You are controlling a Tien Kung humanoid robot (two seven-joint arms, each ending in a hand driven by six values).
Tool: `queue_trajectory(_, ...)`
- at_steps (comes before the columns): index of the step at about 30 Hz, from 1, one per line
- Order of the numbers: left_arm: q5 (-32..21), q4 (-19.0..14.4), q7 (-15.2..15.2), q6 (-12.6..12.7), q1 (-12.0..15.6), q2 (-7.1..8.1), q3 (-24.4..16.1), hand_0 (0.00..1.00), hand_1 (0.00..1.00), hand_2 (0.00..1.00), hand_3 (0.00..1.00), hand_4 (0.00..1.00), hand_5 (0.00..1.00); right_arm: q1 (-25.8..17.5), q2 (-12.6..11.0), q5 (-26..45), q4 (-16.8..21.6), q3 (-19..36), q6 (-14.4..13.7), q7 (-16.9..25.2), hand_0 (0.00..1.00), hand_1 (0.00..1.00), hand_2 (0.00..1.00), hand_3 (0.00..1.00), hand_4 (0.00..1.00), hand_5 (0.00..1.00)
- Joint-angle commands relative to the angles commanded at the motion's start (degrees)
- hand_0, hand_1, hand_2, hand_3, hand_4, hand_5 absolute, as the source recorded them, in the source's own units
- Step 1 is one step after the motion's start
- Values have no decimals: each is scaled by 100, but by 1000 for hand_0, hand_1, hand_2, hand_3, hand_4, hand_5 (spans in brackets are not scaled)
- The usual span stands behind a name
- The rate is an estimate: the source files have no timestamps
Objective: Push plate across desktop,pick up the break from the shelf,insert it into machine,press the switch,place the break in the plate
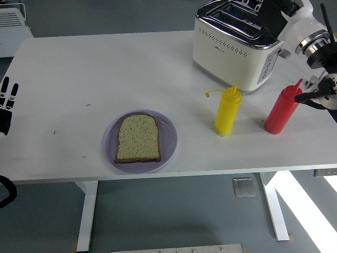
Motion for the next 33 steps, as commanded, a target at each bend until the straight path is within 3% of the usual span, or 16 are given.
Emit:
queue_trajectory(12,-130,-99,92,-52,45,-21,47,819,757,701,754,758,997,-727,-104,677,-320,1128,39,336,736,706,682,660,778,428)
queue_trajectory(33,-494,-266,275,-174,151,-45,52,816,744,693,741,756,998,-2035,9,1556,-282,1885,292,248,757,702,681,665,788,490)
